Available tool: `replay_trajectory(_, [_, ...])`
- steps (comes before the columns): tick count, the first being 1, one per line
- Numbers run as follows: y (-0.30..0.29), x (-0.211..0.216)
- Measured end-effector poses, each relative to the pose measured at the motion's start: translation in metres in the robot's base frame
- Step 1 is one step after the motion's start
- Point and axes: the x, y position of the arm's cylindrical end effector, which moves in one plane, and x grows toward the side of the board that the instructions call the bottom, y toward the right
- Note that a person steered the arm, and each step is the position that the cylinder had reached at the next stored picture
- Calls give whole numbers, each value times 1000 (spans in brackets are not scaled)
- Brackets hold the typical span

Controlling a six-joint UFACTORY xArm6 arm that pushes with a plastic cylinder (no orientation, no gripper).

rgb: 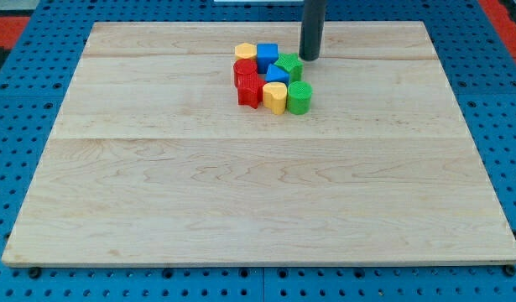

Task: Place the blue cube at the bottom right side of the yellow hexagon

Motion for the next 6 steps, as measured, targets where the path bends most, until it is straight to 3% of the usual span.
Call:
replay_trajectory(1, [-53, -9])
replay_trajectory(2, [-68, -4])
replay_trajectory(6, [-47, 26])
